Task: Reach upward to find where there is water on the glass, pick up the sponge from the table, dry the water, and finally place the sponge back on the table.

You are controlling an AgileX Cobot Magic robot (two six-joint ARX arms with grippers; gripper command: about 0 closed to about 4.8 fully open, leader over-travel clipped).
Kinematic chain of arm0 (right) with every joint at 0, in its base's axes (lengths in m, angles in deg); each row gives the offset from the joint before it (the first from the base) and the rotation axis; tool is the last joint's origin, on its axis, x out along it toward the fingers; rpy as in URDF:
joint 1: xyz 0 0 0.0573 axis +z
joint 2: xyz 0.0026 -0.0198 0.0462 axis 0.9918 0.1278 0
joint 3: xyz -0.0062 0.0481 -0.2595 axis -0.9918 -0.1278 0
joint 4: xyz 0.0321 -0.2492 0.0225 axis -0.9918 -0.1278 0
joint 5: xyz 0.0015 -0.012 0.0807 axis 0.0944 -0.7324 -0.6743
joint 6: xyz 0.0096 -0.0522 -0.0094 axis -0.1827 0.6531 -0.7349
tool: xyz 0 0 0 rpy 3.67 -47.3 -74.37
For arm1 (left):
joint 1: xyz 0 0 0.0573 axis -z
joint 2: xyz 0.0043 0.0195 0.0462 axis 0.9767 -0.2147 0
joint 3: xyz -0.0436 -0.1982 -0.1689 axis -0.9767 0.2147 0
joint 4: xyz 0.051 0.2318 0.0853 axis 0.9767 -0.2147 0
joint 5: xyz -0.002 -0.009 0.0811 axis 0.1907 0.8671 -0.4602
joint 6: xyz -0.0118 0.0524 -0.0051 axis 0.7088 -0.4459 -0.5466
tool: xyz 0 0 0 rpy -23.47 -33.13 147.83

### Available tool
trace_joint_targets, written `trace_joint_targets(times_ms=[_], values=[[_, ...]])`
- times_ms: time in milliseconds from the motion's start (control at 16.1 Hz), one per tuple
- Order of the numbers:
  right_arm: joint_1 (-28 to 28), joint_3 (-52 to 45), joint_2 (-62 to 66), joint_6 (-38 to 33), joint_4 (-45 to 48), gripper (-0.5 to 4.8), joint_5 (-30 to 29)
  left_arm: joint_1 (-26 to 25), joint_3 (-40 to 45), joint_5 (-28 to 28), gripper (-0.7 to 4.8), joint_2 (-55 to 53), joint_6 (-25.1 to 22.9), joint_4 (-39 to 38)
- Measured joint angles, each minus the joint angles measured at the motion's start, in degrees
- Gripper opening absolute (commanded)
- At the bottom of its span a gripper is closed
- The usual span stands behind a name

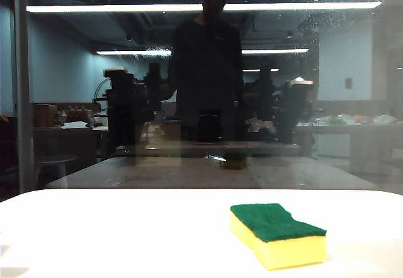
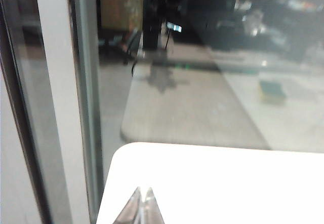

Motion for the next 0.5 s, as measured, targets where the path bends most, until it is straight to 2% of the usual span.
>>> trace_joint_targets(times_ms=[125, 498], values=[[0.0, 0.0, 0.0, 0.0, 0.0, -0.06, 0.0, 0.0, 0.0, 0.0, -0.05, 0.0, 0.0, -2.3], [0.0, 0.0, 0.0, 0.0, 0.0, -0.06, 0.0, 0.0, 0.0, 0.0, -0.05, 0.0, 0.0, -2.8]])
